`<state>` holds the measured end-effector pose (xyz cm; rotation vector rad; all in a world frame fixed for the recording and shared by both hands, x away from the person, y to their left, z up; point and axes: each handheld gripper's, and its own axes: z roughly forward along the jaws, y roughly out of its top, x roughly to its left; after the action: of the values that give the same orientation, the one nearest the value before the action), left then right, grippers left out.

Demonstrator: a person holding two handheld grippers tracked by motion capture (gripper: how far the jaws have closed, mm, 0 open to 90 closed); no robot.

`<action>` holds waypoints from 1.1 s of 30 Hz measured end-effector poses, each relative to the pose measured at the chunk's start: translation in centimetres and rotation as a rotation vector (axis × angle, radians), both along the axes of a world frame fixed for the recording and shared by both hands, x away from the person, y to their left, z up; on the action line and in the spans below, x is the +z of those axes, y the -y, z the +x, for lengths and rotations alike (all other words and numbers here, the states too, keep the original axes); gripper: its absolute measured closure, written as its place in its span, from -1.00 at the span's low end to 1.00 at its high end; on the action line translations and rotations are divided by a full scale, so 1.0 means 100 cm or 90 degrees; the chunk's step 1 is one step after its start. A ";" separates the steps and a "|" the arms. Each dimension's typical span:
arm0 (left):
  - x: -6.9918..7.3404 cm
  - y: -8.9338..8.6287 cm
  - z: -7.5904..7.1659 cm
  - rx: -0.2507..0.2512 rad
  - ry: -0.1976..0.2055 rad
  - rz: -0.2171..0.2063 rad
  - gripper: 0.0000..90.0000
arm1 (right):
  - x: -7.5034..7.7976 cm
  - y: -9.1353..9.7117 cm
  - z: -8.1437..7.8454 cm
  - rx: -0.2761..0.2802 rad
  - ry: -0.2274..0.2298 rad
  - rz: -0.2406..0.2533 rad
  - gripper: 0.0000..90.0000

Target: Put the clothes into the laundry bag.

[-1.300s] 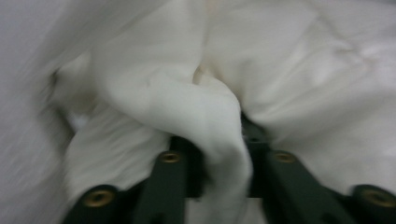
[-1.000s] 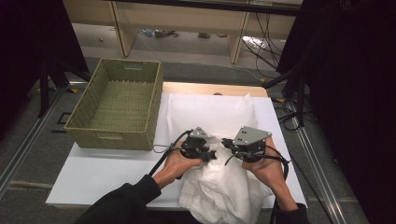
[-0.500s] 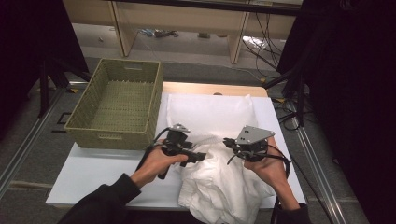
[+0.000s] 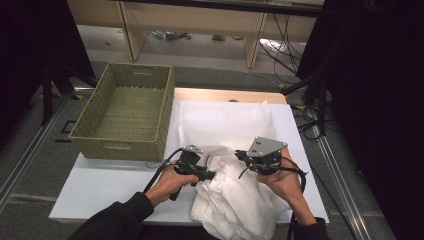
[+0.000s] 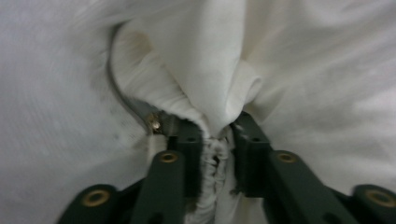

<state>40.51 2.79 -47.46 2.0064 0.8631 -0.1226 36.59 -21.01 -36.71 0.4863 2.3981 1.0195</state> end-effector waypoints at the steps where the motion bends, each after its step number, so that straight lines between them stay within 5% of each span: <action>1: 0.006 0.004 -0.003 -0.005 0.013 -0.001 0.74 | 0.001 -0.002 -0.001 0.003 0.001 -0.004 1.00; 6: 0.032 0.022 -0.005 -0.016 0.074 0.004 0.77 | 0.003 -0.004 -0.004 0.008 0.001 -0.008 1.00; 8: 0.031 0.021 0.006 0.016 0.054 -0.001 0.76 | 0.005 -0.001 -0.005 0.005 0.003 -0.006 1.00; 10: 0.022 0.018 0.018 0.055 0.039 0.021 0.75 | 0.007 0.001 -0.006 0.013 0.005 -0.002 1.00; 13: 0.003 0.013 0.030 0.097 -0.016 0.019 0.57 | 0.010 0.003 -0.009 0.018 0.001 0.001 1.00; 15: 0.005 0.010 0.028 0.092 -0.025 0.022 0.37 | 0.008 0.002 -0.008 0.020 0.004 -0.006 1.00; 20: 0.036 -0.008 0.004 0.066 0.012 0.032 -0.21 | 0.004 0.005 -0.005 0.010 -0.005 0.001 1.00; 23: 0.057 -0.029 -0.021 0.049 0.064 0.053 -0.36 | 0.005 0.005 -0.005 0.007 -0.003 0.000 1.00; 25: 0.059 -0.034 -0.031 0.029 0.071 0.055 -0.44 | 0.005 0.005 -0.004 0.008 0.000 0.001 1.00; 27: 0.054 -0.035 -0.038 0.011 0.060 0.059 -0.48 | 0.005 0.004 -0.005 0.006 -0.003 0.000 1.00; 31: 0.021 -0.019 -0.033 -0.030 0.021 0.078 -0.57 | 0.005 0.002 -0.005 0.007 -0.003 -0.003 1.00; 33: 0.008 -0.009 -0.023 -0.048 0.001 0.061 -0.37 | 0.004 0.002 -0.005 0.006 -0.002 -0.004 1.00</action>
<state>38.19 3.66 -46.69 2.1288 0.8059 -0.1236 36.06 -21.21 -36.29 0.4744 2.4085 1.0160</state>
